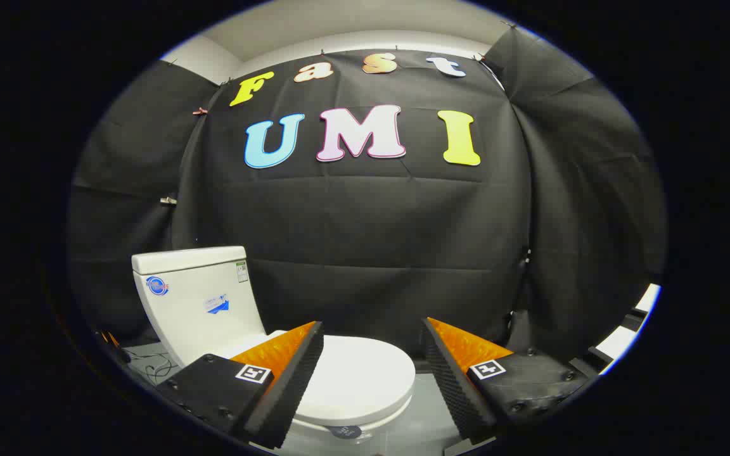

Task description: Open the toilet lid.

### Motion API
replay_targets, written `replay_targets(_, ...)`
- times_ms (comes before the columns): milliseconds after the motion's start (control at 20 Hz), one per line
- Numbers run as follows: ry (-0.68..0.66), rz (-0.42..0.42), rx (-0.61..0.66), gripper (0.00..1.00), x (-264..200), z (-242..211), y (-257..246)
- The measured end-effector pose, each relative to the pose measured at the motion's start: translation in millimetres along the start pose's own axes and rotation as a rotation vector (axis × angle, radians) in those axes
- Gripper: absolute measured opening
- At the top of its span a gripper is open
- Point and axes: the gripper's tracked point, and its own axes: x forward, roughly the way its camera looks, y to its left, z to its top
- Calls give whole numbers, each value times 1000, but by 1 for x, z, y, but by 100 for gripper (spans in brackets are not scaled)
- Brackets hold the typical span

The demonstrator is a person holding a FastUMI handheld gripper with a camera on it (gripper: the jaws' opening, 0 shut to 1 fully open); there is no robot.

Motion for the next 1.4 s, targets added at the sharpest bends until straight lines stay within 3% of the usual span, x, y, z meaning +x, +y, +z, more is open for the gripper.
replay_targets(1400,35,-6,-7,98,-1,-9,-2)
